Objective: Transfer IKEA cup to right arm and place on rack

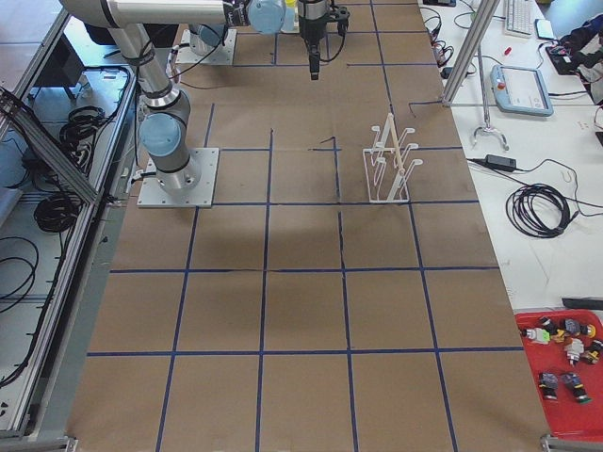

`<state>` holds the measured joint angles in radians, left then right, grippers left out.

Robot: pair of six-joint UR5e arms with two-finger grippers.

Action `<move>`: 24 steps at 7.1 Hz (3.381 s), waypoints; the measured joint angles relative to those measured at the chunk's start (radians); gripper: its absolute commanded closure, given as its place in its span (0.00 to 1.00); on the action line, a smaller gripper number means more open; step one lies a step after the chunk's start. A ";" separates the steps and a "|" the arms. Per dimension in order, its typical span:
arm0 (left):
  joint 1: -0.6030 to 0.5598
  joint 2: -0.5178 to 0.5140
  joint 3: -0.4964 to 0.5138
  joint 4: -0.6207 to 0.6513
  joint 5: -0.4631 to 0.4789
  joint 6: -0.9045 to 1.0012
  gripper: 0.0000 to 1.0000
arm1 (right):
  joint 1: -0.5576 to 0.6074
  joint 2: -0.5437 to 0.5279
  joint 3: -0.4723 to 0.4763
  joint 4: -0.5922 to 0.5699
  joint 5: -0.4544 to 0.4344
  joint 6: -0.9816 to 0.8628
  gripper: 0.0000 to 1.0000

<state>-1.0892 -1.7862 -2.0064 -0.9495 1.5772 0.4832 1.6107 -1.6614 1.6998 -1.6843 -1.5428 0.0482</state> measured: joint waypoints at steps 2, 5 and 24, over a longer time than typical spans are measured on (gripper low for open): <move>0.000 0.000 0.004 0.001 -0.008 0.000 0.64 | -0.001 0.001 0.003 0.000 0.001 0.000 0.00; -0.003 -0.001 0.005 0.002 -0.013 -0.001 0.97 | -0.001 0.002 0.006 -0.001 0.001 0.001 0.00; -0.105 0.096 0.369 -0.102 -0.764 0.122 1.00 | 0.009 0.060 0.374 -1.436 0.370 0.980 0.00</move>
<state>-1.1937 -1.6901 -1.6372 -1.0515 0.8133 0.6056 1.6193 -1.6018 2.0740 -3.1207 -1.1727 1.0286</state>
